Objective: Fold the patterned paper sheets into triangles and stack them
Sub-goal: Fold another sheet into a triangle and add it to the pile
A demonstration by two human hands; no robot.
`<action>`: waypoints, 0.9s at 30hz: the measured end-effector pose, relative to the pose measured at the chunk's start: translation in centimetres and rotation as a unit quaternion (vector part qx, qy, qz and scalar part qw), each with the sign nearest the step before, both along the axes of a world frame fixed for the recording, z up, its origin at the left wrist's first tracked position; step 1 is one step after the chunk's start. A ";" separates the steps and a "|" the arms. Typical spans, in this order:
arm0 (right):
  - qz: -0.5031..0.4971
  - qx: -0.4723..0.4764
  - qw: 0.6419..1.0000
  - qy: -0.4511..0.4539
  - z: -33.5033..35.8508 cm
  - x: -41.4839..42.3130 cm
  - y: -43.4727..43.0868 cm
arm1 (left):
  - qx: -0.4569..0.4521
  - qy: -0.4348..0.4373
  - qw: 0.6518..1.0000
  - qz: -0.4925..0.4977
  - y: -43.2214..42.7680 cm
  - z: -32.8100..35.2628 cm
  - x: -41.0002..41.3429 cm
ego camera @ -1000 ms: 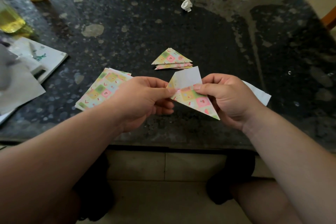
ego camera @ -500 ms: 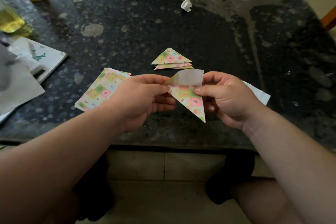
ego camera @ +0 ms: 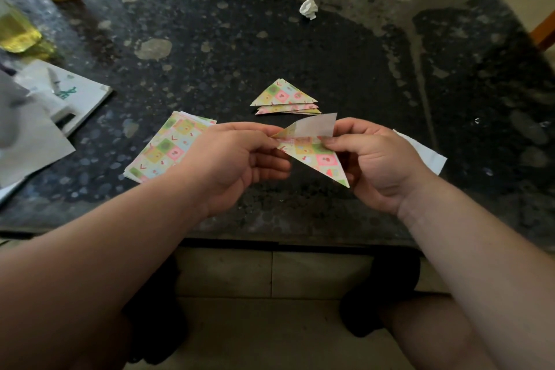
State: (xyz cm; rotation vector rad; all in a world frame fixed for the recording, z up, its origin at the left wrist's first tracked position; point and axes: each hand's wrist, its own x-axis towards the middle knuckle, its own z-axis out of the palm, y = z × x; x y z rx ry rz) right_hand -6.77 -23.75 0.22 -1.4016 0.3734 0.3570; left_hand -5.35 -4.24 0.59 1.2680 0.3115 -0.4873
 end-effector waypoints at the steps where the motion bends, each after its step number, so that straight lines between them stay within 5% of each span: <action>1: -0.003 0.002 1.000 0.000 -0.1 0.0 0.1 | -0.001 -0.002 1.000 0.001 0.0 0.0 0.0; 27: -0.054 0.065 0.996 0.020 0.1 -0.1 0.9 | -0.024 -0.032 0.999 0.007 -0.7 -0.6 -0.2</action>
